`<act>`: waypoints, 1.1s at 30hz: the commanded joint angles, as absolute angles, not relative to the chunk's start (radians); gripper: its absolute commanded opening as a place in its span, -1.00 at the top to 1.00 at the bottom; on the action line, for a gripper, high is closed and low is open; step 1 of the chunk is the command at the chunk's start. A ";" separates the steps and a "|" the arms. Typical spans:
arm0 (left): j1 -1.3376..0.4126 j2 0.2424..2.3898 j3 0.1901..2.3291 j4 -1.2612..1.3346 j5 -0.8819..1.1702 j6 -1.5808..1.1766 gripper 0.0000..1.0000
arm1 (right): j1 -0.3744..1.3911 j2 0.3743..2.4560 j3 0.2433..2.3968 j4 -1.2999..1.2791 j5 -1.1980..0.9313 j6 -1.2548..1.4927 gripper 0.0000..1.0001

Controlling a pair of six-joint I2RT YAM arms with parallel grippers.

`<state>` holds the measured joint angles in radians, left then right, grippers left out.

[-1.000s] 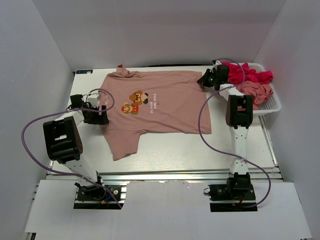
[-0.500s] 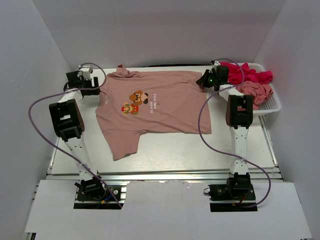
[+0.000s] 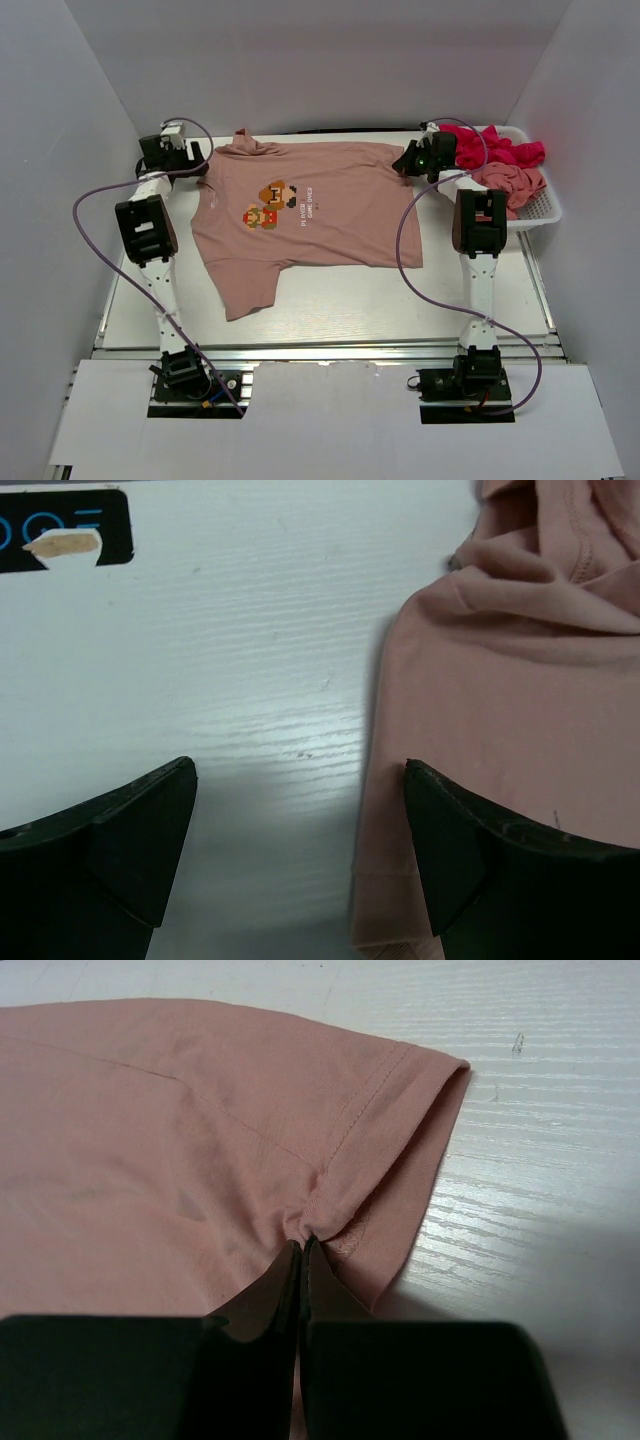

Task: Fold and stack the t-shirts
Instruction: Flatten out the tshirt

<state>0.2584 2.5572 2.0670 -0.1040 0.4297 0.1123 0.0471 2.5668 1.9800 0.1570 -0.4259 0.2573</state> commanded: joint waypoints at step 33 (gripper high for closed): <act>0.176 2.569 2.095 -0.040 0.502 0.150 -0.26 | 0.067 2.576 2.033 0.161 -0.423 0.212 1.00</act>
<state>0.1719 2.6408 2.1197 0.0483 0.5262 0.0795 0.0620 2.5668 1.9881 0.1528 -0.4248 0.2272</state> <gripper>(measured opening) 0.636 0.009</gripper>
